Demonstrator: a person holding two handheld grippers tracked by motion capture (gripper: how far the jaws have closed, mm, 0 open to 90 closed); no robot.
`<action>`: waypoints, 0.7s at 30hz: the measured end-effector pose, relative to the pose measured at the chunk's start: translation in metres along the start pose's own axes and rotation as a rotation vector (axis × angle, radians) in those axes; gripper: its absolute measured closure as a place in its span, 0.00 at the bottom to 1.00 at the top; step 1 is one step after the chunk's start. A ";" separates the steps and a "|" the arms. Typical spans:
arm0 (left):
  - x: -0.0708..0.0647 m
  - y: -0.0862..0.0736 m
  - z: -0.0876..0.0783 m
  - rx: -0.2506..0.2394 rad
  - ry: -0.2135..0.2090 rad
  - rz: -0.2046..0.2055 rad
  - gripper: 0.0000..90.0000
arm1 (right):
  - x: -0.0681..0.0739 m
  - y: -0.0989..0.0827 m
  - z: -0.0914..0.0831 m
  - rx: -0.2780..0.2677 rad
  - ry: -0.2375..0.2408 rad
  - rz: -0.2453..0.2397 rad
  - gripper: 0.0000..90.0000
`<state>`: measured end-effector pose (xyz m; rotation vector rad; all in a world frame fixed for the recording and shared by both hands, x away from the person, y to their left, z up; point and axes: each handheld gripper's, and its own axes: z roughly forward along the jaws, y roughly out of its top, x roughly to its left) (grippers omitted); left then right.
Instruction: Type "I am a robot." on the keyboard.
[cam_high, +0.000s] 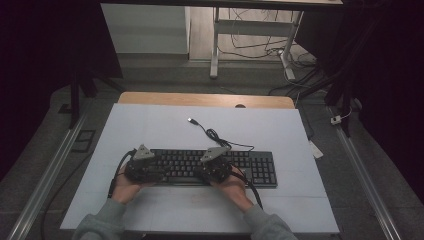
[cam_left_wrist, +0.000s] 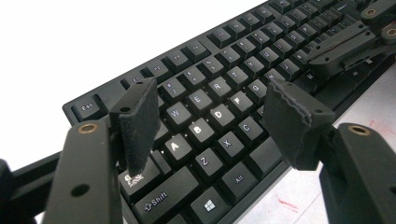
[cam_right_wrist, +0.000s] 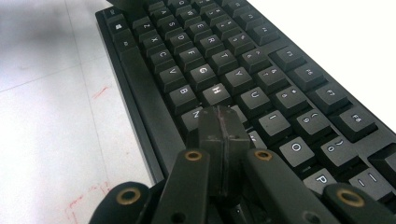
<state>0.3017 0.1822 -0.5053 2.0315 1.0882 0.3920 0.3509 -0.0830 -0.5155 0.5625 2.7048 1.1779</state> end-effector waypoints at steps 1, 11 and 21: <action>0.000 0.000 0.000 0.000 0.001 -0.001 0.40 | 0.000 0.000 0.001 0.000 0.001 -0.001 0.99; 0.001 -0.001 0.000 0.003 0.009 0.000 0.40 | 0.000 -0.002 0.003 0.004 -0.008 -0.010 1.00; 0.003 -0.001 -0.001 -0.005 0.014 -0.002 0.40 | -0.003 -0.001 -0.016 -0.069 -0.028 -0.008 1.00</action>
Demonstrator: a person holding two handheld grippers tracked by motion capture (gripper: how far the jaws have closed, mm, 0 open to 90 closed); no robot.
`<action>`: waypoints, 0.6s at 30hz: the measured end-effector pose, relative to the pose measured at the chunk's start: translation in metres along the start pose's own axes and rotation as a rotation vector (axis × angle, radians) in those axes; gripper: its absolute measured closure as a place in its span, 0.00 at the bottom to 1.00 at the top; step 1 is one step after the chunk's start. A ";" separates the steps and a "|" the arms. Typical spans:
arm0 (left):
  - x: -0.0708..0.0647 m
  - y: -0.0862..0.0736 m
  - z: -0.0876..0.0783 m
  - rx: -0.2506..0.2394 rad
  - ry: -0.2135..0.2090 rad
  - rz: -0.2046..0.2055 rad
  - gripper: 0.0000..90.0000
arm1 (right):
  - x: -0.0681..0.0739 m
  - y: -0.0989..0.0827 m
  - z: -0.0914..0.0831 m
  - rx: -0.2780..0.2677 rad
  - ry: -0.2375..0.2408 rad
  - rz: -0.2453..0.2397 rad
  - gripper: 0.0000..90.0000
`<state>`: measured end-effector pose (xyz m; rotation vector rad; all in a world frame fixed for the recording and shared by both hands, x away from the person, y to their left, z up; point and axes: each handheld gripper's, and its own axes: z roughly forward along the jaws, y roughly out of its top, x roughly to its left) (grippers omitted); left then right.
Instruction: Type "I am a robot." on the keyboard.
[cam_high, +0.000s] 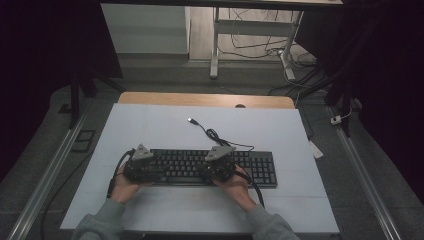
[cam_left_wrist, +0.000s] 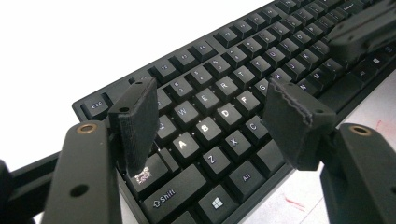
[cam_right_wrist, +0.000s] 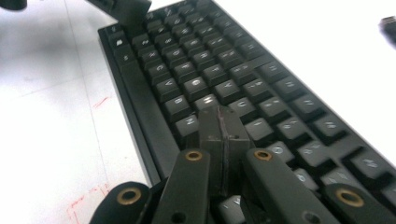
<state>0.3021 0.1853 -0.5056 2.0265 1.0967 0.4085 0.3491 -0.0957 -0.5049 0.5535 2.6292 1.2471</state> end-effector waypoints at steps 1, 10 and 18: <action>0.000 0.000 0.000 0.001 -0.001 0.000 0.40 | -0.001 -0.001 -0.002 -0.011 -0.002 0.007 1.00; 0.002 0.000 -0.003 -0.008 0.008 -0.005 0.40 | -0.010 -0.016 -0.020 -0.035 -0.076 0.054 0.74; 0.005 -0.001 -0.006 -0.015 0.015 -0.011 0.40 | -0.016 -0.032 -0.046 -0.064 -0.135 0.090 0.63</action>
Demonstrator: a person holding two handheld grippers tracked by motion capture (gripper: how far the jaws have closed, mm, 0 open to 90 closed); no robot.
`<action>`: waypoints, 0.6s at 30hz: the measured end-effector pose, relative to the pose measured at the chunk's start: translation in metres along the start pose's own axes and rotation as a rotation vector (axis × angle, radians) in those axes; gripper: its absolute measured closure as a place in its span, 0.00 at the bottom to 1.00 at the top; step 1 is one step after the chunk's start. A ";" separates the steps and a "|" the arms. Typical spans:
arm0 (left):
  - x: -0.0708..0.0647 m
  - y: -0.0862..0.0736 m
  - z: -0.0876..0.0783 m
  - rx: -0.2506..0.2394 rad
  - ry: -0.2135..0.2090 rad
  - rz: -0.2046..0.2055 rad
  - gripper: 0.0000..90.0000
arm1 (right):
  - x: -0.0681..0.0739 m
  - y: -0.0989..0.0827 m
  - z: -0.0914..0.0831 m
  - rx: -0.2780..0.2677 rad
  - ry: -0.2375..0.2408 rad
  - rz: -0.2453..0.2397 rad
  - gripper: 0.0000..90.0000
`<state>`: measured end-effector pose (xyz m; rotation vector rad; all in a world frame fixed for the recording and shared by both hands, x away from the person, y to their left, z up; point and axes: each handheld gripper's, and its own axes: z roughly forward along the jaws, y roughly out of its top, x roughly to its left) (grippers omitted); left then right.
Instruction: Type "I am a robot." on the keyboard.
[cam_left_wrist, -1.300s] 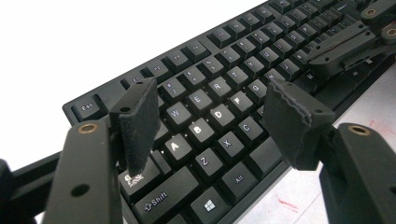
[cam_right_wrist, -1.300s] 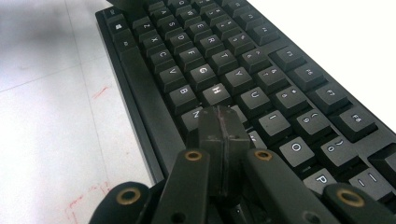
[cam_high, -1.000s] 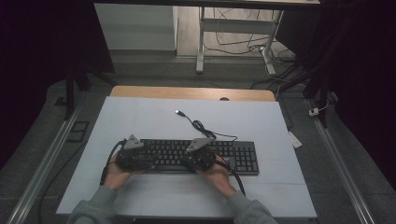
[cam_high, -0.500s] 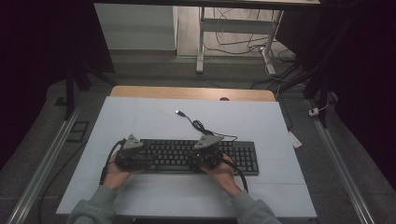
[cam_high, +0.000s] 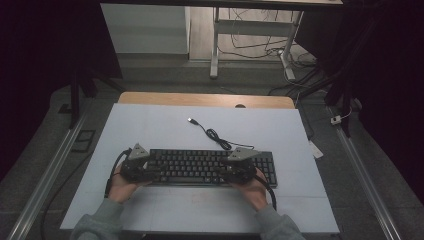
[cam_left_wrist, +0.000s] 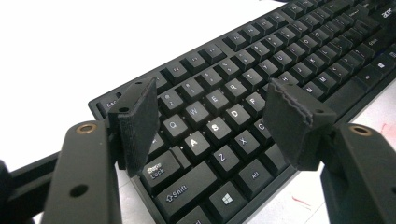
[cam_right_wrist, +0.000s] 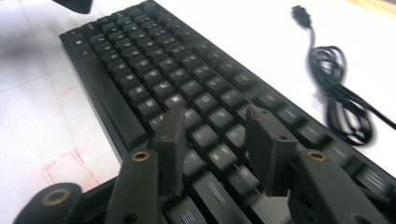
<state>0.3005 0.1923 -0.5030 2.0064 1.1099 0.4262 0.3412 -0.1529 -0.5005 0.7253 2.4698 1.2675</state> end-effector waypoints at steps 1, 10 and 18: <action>0.000 0.000 0.000 0.000 0.001 0.000 0.40 | -0.001 -0.002 -0.003 -0.002 -0.006 0.005 0.62; 0.002 0.000 -0.002 -0.005 0.002 0.001 0.40 | -0.012 -0.018 -0.031 -0.003 -0.074 0.016 0.60; 0.002 0.000 -0.003 -0.006 0.005 0.000 0.39 | -0.025 -0.037 -0.058 -0.018 -0.115 0.071 0.60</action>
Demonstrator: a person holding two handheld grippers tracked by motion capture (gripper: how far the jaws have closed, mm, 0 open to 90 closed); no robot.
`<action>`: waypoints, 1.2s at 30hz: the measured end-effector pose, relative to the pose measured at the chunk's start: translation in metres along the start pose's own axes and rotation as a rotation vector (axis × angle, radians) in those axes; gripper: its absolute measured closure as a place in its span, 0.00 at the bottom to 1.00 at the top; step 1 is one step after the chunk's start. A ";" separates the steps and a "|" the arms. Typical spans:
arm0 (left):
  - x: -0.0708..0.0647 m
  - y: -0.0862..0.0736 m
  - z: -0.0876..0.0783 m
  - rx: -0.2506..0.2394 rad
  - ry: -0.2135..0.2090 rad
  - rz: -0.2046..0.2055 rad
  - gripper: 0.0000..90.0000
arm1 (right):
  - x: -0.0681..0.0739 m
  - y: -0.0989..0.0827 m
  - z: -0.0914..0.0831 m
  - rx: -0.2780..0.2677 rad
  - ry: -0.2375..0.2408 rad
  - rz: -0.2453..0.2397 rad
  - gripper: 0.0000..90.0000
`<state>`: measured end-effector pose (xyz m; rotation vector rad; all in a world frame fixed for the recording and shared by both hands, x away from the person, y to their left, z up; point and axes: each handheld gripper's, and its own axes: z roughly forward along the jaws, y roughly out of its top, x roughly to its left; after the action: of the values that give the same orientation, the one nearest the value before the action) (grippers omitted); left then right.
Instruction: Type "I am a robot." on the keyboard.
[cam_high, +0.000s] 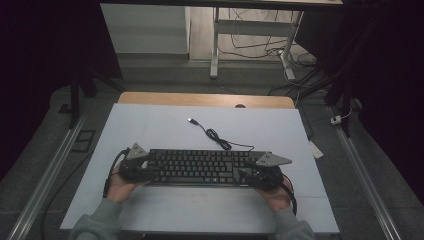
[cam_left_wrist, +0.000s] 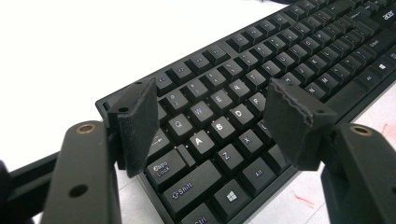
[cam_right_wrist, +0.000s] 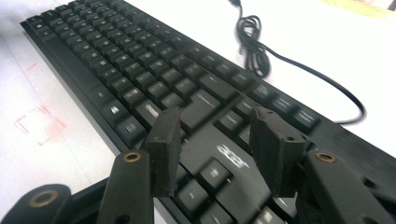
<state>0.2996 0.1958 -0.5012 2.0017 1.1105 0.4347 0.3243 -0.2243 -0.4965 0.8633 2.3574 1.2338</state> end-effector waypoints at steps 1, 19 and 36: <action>0.000 0.000 0.000 0.001 0.001 -0.001 0.39 | -0.001 -0.002 -0.002 -0.001 -0.005 0.004 0.59; -0.008 0.003 -0.001 -0.018 -0.067 -0.010 0.43 | -0.010 -0.011 -0.008 -0.016 -0.017 0.015 0.59; -0.026 0.006 0.001 -0.021 -0.124 0.060 0.81 | -0.010 -0.012 -0.004 0.003 -0.016 0.008 0.58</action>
<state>0.2895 0.1718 -0.4954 2.0188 0.9679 0.3464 0.3252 -0.2381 -0.5040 0.8811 2.3462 1.2226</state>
